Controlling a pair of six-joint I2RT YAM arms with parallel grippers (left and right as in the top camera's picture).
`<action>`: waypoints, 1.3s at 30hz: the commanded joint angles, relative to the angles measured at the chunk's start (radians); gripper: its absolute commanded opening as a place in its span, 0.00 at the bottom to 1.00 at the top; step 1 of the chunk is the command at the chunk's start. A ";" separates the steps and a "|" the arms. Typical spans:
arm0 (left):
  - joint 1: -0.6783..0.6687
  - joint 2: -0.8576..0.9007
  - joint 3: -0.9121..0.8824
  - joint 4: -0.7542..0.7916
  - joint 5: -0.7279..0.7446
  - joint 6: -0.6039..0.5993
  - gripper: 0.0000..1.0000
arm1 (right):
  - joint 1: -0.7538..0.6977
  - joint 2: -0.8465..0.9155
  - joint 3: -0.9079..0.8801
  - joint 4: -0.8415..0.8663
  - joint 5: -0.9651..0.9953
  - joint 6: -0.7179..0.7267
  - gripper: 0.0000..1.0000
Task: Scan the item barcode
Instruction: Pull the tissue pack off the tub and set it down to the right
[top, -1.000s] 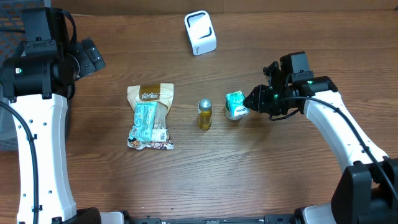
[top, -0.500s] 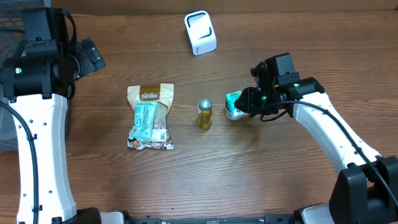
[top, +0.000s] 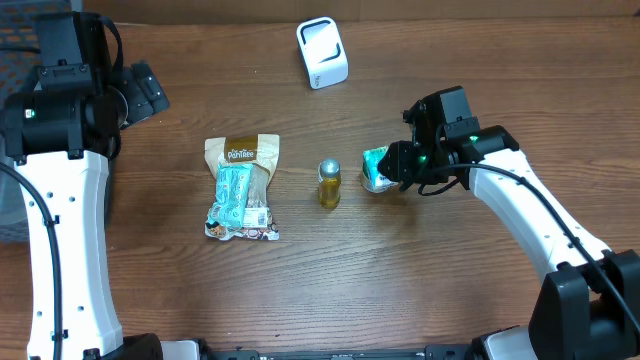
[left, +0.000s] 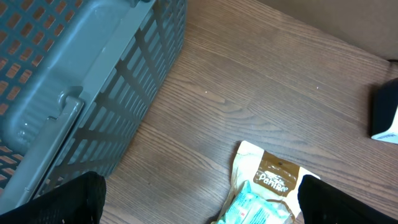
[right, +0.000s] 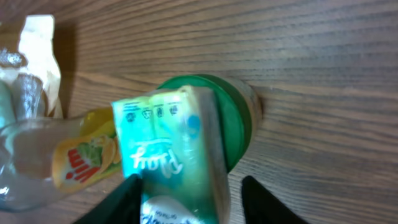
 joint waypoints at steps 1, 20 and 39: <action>0.001 0.001 0.001 0.002 -0.017 -0.003 1.00 | 0.005 0.006 -0.024 0.016 0.019 -0.006 0.56; 0.001 0.001 0.001 0.002 -0.017 -0.003 1.00 | -0.040 -0.058 0.052 -0.022 0.004 -0.005 0.04; 0.001 0.001 0.001 0.002 -0.017 -0.003 1.00 | -0.143 -0.063 -0.056 -0.078 0.150 0.006 0.04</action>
